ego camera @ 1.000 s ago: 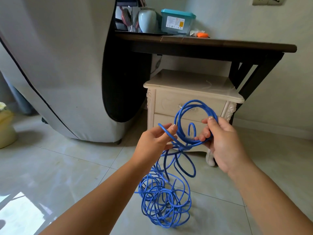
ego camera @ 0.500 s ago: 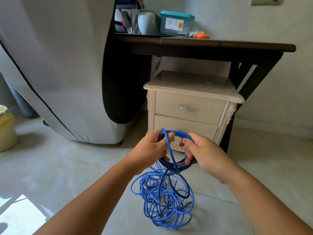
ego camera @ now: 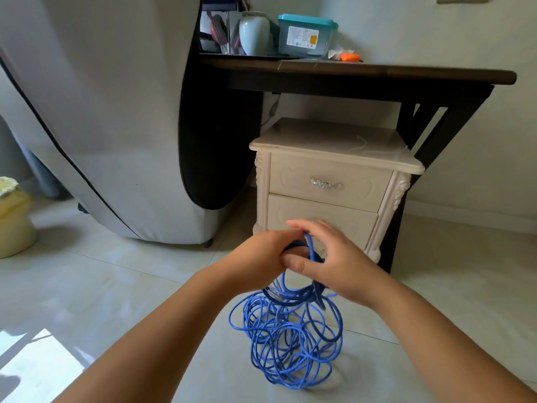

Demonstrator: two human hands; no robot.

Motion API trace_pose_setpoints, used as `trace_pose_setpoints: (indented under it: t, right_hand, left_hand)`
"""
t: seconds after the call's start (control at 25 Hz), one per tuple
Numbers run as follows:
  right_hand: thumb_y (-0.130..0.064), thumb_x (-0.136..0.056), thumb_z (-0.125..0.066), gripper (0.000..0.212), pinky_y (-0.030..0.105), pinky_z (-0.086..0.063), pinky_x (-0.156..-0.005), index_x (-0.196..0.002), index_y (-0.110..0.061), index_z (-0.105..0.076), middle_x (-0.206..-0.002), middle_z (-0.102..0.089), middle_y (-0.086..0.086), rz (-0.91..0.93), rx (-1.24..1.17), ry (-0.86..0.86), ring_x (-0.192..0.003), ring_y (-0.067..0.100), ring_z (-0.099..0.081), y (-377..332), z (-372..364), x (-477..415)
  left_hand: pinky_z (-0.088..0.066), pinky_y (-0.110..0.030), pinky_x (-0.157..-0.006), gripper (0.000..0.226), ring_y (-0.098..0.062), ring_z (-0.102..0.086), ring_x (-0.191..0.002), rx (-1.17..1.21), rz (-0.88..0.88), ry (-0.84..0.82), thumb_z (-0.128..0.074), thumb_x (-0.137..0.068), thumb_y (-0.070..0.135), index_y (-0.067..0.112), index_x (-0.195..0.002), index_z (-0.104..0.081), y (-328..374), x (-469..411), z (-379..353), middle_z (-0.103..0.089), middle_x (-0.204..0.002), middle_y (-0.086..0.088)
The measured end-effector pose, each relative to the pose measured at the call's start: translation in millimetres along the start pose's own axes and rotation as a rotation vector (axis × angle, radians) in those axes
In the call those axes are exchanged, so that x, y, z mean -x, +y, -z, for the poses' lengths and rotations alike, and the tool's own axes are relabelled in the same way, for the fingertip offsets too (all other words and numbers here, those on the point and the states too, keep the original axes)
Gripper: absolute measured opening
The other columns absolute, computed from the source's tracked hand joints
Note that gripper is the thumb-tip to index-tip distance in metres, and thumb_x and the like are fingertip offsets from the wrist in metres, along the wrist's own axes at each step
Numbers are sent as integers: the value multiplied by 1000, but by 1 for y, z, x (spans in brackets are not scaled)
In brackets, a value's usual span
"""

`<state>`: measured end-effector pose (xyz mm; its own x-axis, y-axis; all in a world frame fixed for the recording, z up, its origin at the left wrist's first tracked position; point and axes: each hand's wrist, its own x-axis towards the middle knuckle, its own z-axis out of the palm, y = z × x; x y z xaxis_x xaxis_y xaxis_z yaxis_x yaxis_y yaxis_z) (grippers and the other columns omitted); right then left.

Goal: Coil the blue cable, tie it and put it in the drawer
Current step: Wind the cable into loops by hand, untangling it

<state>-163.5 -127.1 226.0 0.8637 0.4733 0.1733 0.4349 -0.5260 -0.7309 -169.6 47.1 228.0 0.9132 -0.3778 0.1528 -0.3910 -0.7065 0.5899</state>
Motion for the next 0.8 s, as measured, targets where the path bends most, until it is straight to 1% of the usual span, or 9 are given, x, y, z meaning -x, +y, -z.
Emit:
trace_pose_setpoints:
  t: [0.12, 0.24, 0.32, 0.4, 0.48, 0.52, 0.64, 0.72, 0.8]
  right_hand:
    - [-83, -68, -47, 69, 32, -44, -92, -116, -36, -60, -105, -61, -8, -264, 260, 38, -106, 13, -54, 10, 20, -3]
    - [-90, -67, -18, 87, 33, -49, -84, -105, -29, -68, -85, -74, 6, -520, 244, -135, -83, 19, -69, 13, 35, 1]
    - [-84, -81, -14, 76, 33, -52, -79, -113, -33, -61, -78, -75, 11, -621, 130, -206, -65, 24, -72, 10, 35, 4]
    - [-70, -94, -19, 54, 31, -55, -70, -129, -37, -46, -94, -73, 10, -648, 75, -268, -58, 25, -71, 8, 32, 6]
    - [-54, -101, -33, 42, 28, -55, -63, -137, -34, -42, -114, -64, 4, -610, 64, -321, -71, 21, -71, 12, 26, 6]
    - [-44, -102, -41, 41, 25, -53, -65, -141, -33, -41, -121, -61, 1, -569, 81, -312, -84, 19, -70, 15, 23, 5]
    - [-20, -97, -57, 53, 18, -37, -88, -145, -32, -40, -135, -53, -8, -354, 138, -88, -121, 11, -54, 17, 19, -2]
    - [-20, -94, -60, 57, 17, -31, -94, -145, -34, -40, -139, -51, -15, -222, 92, 47, -127, 5, -48, 9, 12, -5]
    - [-29, -94, -63, 53, 18, -31, -97, -141, -39, -42, -135, -52, -21, -146, -28, 77, -124, -2, -47, 4, 2, -9]
  left_hand:
    - [-36, -15, -52, 13, 0, -50, -58, 73, 90, 148, -51, -101, 30, 25, -95, -62, -9, 1, 15, -56, -68, 9]
    - [-34, -12, -48, 16, 2, -44, -48, 171, 125, 265, -50, -102, 30, 29, -89, -59, -18, 5, 19, -48, -60, 12]
    - [-34, -19, -49, 19, -5, -40, -49, 328, 155, 392, -49, -103, 30, 24, -89, -60, -21, 4, 19, -46, -60, 7]
    - [-34, -28, -51, 21, -13, -37, -53, 577, 233, 553, -47, -103, 29, 18, -92, -61, -25, 2, 23, -43, -62, 0]
    - [-36, -25, -51, 23, -11, -36, -54, 703, 298, 662, -46, -104, 31, 17, -96, -61, -28, 3, 26, -41, -63, 0]
    - [-37, -24, -51, 24, -10, -36, -54, 723, 311, 678, -45, -104, 32, 17, -97, -61, -29, 3, 26, -40, -63, 1]
    - [-37, -24, -52, 25, -8, -35, -51, 757, 286, 634, -44, -104, 31, 14, -98, -61, -26, 3, 22, -39, -60, 4]
    - [-36, -23, -51, 24, -8, -34, -51, 753, 233, 576, -45, -104, 29, 13, -96, -60, -18, 2, 18, -38, -59, 5]
    - [-35, -23, -51, 24, -8, -34, -51, 718, 174, 513, -45, -104, 28, 13, -94, -60, -9, 0, 12, -38, -58, 5]
